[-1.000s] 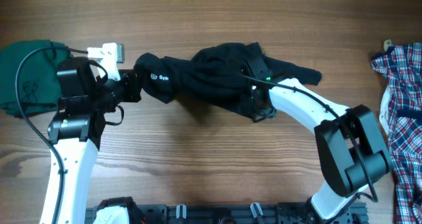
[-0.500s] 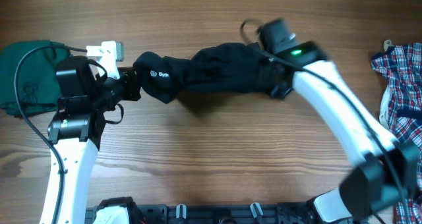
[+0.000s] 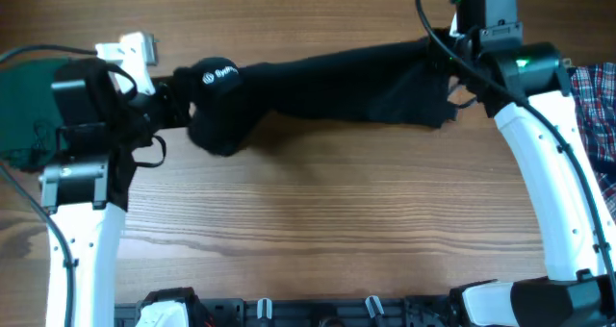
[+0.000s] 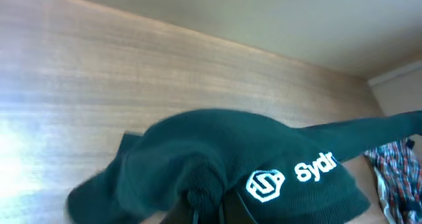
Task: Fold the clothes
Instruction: 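Lift and stretch the t-shirt between both grippers, then lay it flat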
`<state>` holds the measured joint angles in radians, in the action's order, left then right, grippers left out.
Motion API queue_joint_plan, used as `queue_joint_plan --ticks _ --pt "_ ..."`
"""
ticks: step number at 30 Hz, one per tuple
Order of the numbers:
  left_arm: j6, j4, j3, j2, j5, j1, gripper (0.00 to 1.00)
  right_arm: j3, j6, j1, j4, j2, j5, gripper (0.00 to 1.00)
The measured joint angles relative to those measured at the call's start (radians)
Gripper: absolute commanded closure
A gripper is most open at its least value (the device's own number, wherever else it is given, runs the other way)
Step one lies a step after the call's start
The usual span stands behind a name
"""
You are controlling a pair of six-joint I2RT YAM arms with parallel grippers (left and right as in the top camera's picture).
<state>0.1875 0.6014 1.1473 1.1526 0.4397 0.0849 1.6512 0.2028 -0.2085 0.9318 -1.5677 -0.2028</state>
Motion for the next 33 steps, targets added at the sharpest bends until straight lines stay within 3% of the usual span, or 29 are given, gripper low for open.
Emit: queue_joint_plan --ticks 6,15,21,29,33 --pt "0.002 0.017 0.124 0.001 -0.017 0.000 0.96 0.110 -0.081 0.000 -0.040 -0.003 0.009 0.96" --pt "0.013 0.040 0.343 0.003 0.005 0.000 0.96 0.599 -0.167 0.000 0.167 -0.002 0.013 0.96" --pt "0.020 0.270 0.559 0.010 0.014 0.000 0.96 0.756 -0.175 0.000 0.292 -0.002 0.019 0.96" --pt "0.021 0.497 0.797 0.008 0.014 0.000 0.96 0.774 -0.162 0.000 0.363 0.091 0.019 0.96" --pt "0.045 0.594 0.823 0.006 0.019 0.000 0.96 0.781 -0.126 0.000 0.412 0.156 0.019 0.96"
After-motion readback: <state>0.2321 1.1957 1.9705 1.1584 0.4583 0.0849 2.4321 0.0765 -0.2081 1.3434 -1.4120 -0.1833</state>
